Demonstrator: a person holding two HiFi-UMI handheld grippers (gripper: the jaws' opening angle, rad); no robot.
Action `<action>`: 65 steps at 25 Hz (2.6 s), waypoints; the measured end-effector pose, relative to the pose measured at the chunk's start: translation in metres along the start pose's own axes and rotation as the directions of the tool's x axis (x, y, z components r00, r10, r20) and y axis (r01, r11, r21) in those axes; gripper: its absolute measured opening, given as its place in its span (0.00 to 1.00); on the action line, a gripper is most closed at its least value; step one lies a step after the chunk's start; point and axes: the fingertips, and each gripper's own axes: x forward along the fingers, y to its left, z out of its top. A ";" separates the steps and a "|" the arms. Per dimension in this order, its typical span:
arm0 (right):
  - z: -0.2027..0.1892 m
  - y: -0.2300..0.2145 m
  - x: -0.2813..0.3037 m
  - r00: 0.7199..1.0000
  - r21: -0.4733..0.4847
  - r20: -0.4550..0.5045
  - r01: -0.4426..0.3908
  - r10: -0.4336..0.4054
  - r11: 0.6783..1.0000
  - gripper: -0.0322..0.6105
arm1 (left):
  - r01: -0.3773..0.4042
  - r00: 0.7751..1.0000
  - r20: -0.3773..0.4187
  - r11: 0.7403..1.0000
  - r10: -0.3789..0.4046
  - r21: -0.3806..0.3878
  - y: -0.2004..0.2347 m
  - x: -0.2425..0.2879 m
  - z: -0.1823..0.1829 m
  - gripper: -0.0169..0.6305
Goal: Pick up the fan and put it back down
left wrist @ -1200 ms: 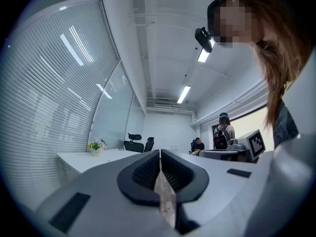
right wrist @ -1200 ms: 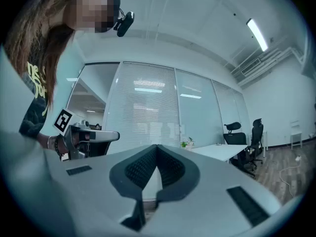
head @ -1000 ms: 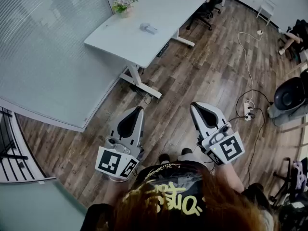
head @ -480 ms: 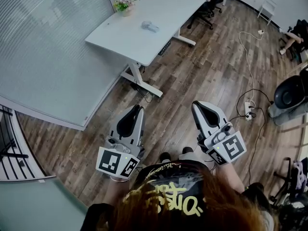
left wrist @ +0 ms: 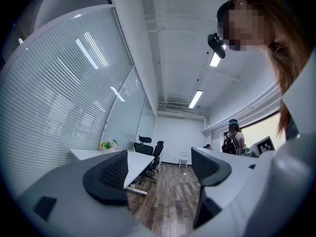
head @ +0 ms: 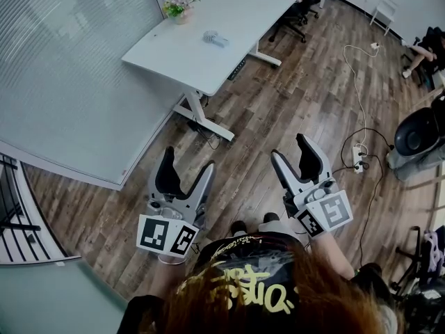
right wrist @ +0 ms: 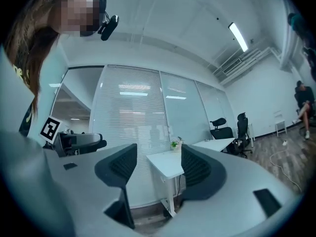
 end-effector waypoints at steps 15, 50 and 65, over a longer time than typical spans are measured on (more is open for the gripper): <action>-0.001 0.007 -0.008 0.999 -0.031 -0.030 0.017 -0.018 0.999 0.46 | 0.108 0.992 -0.057 0.993 -0.110 -0.039 -0.009 0.001 -0.028 0.61; 0.014 -0.206 0.177 0.964 0.050 0.048 -0.262 0.260 0.964 0.46 | -0.136 0.990 0.036 0.986 0.134 0.097 0.012 0.252 -0.012 0.57; 0.006 -0.242 0.214 0.946 0.069 0.035 -0.324 0.322 0.943 0.46 | -0.238 0.971 0.040 0.967 0.235 0.094 0.029 0.288 -0.022 0.52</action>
